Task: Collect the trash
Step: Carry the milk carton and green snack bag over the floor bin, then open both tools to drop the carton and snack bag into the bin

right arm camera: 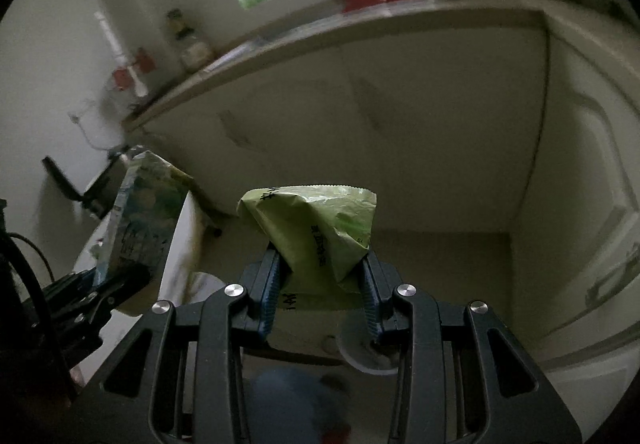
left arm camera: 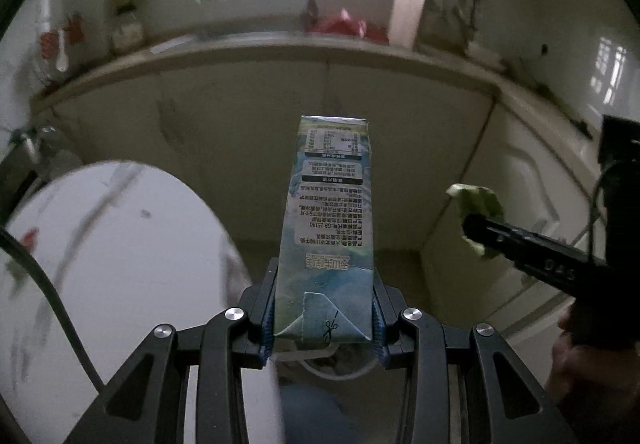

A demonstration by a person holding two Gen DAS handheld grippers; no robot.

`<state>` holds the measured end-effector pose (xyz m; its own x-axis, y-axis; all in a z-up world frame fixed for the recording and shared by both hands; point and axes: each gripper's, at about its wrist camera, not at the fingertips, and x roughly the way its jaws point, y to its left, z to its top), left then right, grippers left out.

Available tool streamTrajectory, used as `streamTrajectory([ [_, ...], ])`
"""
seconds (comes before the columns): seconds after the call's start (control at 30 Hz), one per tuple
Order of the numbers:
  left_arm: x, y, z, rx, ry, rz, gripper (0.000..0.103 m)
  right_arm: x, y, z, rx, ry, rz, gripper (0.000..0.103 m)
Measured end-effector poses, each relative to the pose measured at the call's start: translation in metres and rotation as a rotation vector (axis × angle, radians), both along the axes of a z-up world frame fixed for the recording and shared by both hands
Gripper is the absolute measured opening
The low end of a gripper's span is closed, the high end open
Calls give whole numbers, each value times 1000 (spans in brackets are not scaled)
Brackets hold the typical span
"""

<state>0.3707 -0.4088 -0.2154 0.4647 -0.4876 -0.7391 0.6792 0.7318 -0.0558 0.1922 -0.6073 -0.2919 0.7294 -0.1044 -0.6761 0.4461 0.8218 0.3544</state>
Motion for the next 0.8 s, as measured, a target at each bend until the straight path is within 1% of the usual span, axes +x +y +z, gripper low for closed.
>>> streamTrajectory([
  [0.07,10,-18,-20,31,43,-6,34,0,-12,-20,25,32,-13,33],
  [0.13,17,-35,-35,56,79,-14,34,3,-25,-48,64,79,-26,33],
  [0.3,37,-68,-64,107,128,-31,34,17,-48,-108,163,162,-37,34],
  [0.4,51,-82,-84,139,158,-26,34,24,-54,-135,204,196,-32,34],
  [0.63,78,-108,-117,205,218,2,36,38,-59,-173,256,245,-20,34],
  [0.7,87,-113,-124,222,228,16,37,44,-61,-179,265,250,-21,36],
  [0.77,94,-120,-127,226,231,19,42,46,-62,-182,268,259,-25,38],
  [0.8,97,-125,-127,231,221,19,49,47,-63,-186,276,264,-21,40],
])
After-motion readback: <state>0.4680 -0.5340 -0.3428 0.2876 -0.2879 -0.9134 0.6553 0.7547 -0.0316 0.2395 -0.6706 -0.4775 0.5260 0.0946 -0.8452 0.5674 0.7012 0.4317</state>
